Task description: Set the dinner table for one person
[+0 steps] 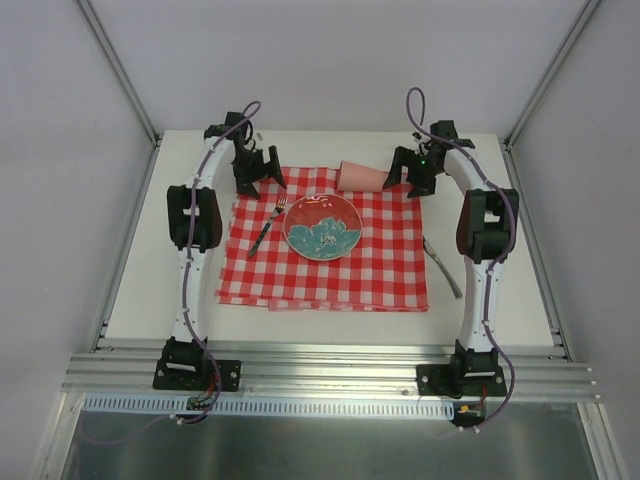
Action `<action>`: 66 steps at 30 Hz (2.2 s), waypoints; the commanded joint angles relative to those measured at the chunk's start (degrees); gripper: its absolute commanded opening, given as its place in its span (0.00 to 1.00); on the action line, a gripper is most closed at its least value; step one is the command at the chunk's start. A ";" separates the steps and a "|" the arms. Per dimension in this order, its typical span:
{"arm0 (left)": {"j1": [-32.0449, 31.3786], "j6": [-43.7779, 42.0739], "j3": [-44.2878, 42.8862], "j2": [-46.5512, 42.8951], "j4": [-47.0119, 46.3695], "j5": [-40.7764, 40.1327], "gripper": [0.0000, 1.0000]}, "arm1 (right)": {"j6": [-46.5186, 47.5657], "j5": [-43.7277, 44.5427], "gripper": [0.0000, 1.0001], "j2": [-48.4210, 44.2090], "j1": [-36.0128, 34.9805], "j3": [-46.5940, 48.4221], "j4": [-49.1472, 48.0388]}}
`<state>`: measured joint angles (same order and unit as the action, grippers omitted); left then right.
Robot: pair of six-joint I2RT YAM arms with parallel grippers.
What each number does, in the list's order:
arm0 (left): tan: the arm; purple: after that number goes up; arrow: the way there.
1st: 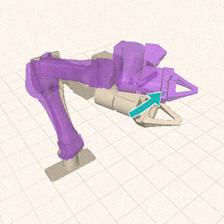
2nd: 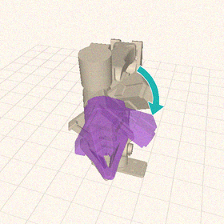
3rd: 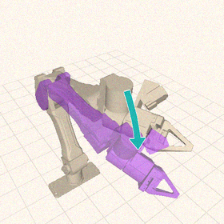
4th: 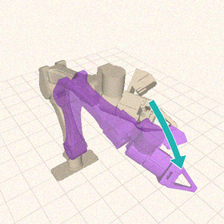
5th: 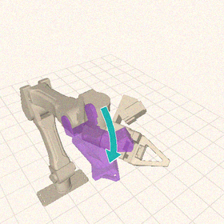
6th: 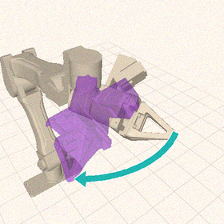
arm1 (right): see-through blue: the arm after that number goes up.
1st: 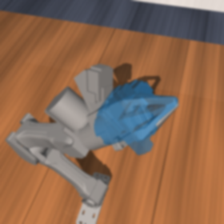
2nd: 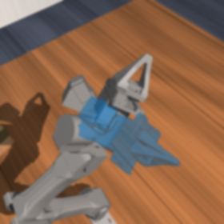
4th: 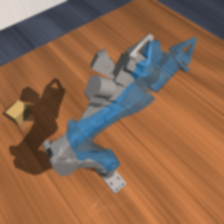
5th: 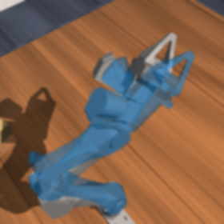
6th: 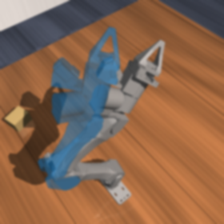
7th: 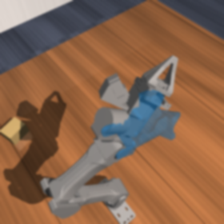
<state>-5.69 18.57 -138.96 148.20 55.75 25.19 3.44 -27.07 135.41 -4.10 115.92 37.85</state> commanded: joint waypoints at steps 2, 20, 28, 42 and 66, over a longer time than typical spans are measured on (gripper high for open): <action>0.07 -10.46 7.19 -10.11 -5.03 2.48 0.97 | 14.65 8.42 0.97 -8.31 -3.28 4.22 5.91; 4.46 -19.88 32.04 -37.09 -2.75 3.73 0.99 | 46.74 45.24 0.90 -8.77 -34.39 9.09 9.20; 4.46 -15.41 44.55 -46.24 -3.45 11.09 0.98 | 51.90 58.44 0.90 6.27 -37.30 24.92 12.89; 4.46 -15.05 60.39 -56.00 -9.08 10.23 0.98 | 46.93 47.82 1.00 2.30 -28.00 19.77 12.57; 3.23 -32.45 50.98 -44.40 7.01 -7.70 0.96 | 57.37 27.60 0.97 -2.17 -17.35 8.19 5.84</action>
<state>-1.93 -9.93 -87.07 103.94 58.98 19.31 55.40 2.81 140.14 -21.52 125.84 47.27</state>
